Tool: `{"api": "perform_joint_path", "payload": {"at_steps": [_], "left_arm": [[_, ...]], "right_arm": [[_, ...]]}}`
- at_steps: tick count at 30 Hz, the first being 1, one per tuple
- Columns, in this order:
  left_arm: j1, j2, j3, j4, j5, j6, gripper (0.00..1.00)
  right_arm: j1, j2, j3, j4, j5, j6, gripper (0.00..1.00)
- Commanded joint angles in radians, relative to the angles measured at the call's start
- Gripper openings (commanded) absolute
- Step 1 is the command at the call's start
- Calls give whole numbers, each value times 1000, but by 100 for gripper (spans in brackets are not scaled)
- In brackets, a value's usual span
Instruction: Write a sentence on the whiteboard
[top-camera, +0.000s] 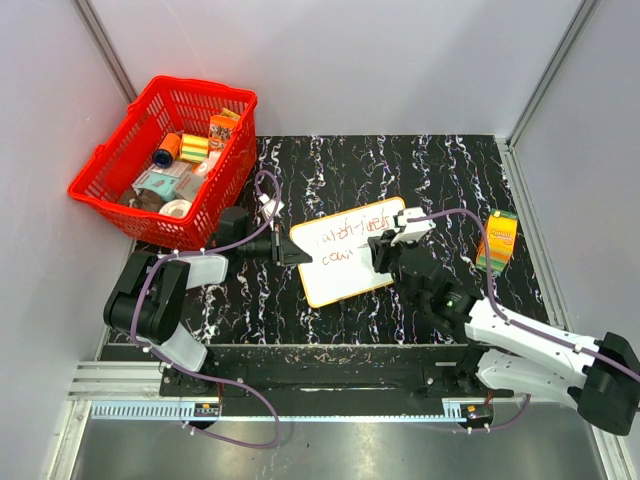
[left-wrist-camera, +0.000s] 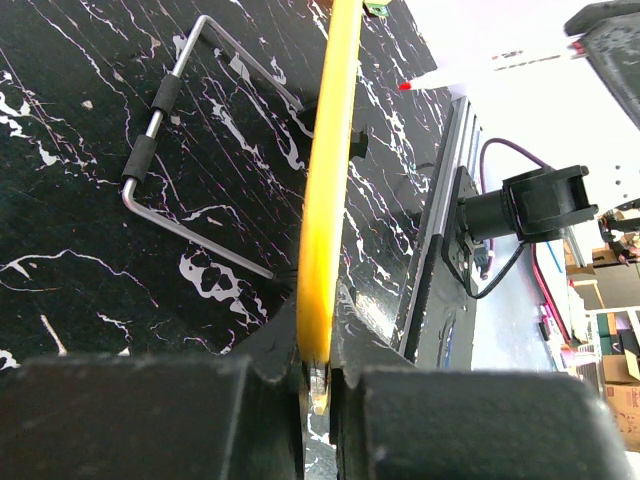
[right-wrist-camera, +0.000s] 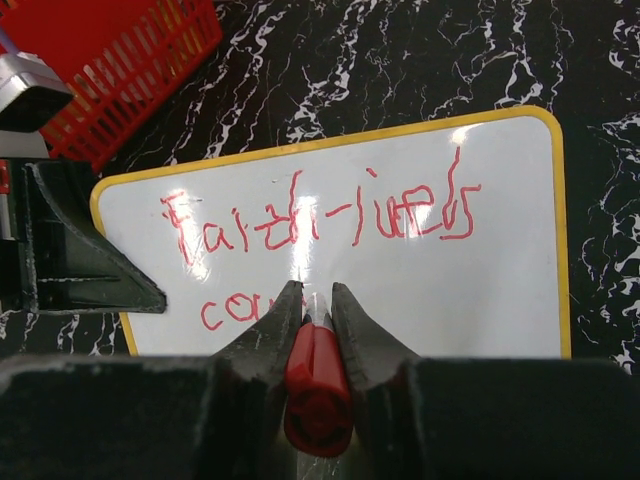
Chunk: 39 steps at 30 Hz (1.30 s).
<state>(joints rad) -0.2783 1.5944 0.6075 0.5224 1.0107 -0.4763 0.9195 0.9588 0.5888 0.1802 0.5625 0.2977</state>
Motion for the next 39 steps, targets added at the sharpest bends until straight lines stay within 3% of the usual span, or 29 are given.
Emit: {"api": "perform_joint_path", "payload": {"at_steps": [1, 39], "left_arm": [[-4, 22, 3, -61, -123, 131, 0], [-7, 18, 1, -67, -123, 134, 0]], "right_arm": [[-18, 35, 34, 12, 28, -17, 0], [-44, 133, 48, 93, -52, 14, 0]]}}
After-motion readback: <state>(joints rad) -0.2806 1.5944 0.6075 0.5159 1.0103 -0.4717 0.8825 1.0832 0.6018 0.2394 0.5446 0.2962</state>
